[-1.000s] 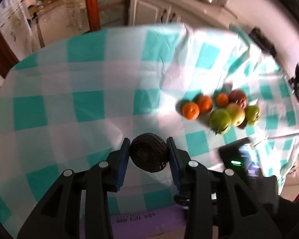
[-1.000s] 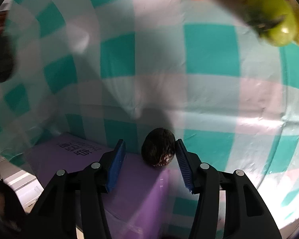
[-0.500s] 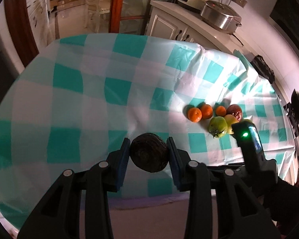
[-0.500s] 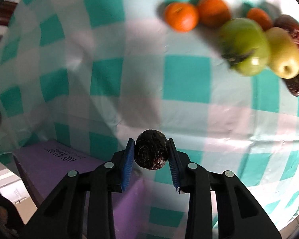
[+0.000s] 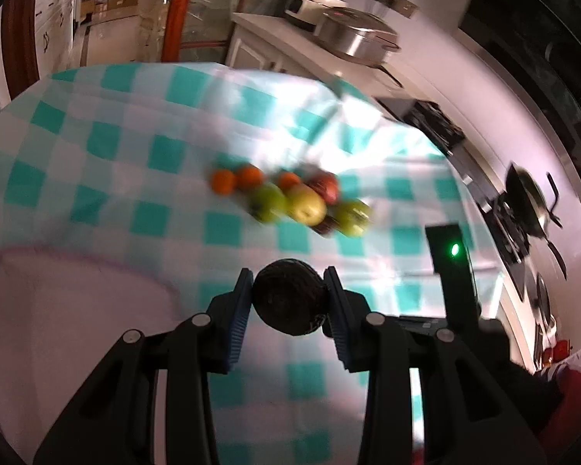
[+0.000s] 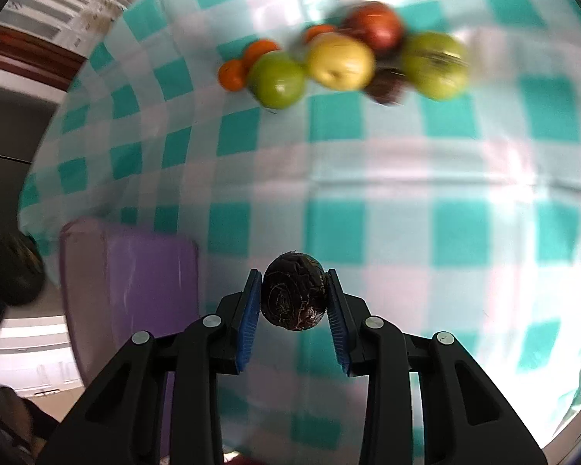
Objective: Organize fruits
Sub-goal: 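Lift both dark brown fruits and carry them over the purple-rimmed box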
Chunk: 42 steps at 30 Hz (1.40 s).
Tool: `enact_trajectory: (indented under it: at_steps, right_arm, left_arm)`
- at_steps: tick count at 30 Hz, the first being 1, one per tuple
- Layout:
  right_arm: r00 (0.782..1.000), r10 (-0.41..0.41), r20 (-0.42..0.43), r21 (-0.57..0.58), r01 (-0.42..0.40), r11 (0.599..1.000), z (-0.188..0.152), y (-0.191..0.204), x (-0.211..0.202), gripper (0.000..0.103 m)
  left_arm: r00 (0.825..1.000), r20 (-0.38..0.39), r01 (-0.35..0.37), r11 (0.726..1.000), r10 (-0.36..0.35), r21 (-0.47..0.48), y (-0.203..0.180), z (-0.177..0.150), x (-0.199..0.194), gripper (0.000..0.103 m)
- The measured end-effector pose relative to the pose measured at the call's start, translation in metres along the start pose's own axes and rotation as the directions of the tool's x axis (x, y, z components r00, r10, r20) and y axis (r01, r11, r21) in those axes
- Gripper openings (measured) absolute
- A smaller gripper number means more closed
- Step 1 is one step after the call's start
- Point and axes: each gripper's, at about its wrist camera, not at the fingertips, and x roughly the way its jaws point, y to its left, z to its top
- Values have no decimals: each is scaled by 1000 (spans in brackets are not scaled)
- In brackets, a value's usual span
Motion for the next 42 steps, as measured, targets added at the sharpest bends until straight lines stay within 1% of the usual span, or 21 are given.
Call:
enact_trajectory:
  at_steps: [2,4,7,10,11,13,14,16,17,19,21,25,27,28,30,32,34,36,38,40,42]
  right_arm:
    - [999,40,10,1,-40,999,-18,-17,-22,34]
    - [998,67,13,-21,-67,998,-30,-22,-41,34]
    - [992,123,16,-95,-121,988,-45,-14,-58,34]
    - [979,202,9,-179,-197,964,-61,16,-69,34]
    - [977,211,5,-203,-206,957,-63,28,-68,34]
    - [972,234,1,-274,-224,935,-71,58,-70,34]
    - [969,248,6,-326,-233,916,-77,77,-75,34]
    - [966,258,16,-385,-232,893,-83,99,-83,34]
    - [964,264,22,-420,-230,878,-87,112,-87,34]
    - [963,266,37,-458,-220,861,-90,132,-92,34]
    - [963,263,53,-473,-207,856,-91,147,-91,34]
    - [967,243,73,-463,-183,867,-86,173,-72,34]
    - [971,224,79,-456,-165,875,-86,196,-56,34]
    - [974,212,85,-463,-150,873,-86,207,-48,34]
    - [979,178,103,-477,-109,872,-86,224,-32,34]
    - [983,140,115,-471,-71,879,-84,243,-11,34]
    - [986,102,129,-468,-30,883,-82,254,5,34]
    - [990,51,133,-461,16,887,-81,267,26,34]
    - [992,1,125,-447,56,893,-80,278,48,34]
    - [993,-41,114,-441,87,893,-80,288,68,34]
    - [990,-108,96,-461,140,876,-82,303,94,34]
  left_arm:
    - [1000,-2,-14,1000,13,-15,-23,-29,-8,38]
    - [999,0,-49,998,49,-36,-36,-59,-18,38]
    - [995,0,-104,990,105,-94,-35,-94,-36,38]
    - [983,-7,-180,967,182,-177,-21,-125,-63,38]
    - [978,-6,-208,957,211,-202,-15,-134,-75,38]
    - [965,6,-255,940,263,-226,-3,-142,-94,38]
    - [957,15,-278,930,290,-241,5,-146,-106,38]
    - [947,28,-302,916,320,-264,19,-150,-121,38]
    - [945,31,-307,913,327,-268,27,-150,-125,38]
    - [942,31,-314,911,334,-266,39,-150,-129,38]
    - [941,13,-325,914,338,-245,53,-151,-126,38]
    - [946,-44,-325,925,323,-197,85,-150,-112,38]
    - [948,-88,-317,931,306,-179,106,-150,-107,38]
    - [950,-104,-308,936,294,-172,116,-150,-105,38]
    - [949,-137,-305,940,286,-155,139,-149,-98,38]
    - [948,-182,-288,948,262,-136,163,-149,-86,38]
    - [941,-219,-285,952,257,-109,178,-148,-74,38]
    - [930,-270,-278,957,249,-76,195,-149,-60,38]
    - [923,-310,-264,962,229,-76,209,-151,-52,38]
    - [920,-335,-242,967,204,-76,219,-152,-47,38]
    - [919,-354,-221,971,176,-93,231,-155,-44,39]
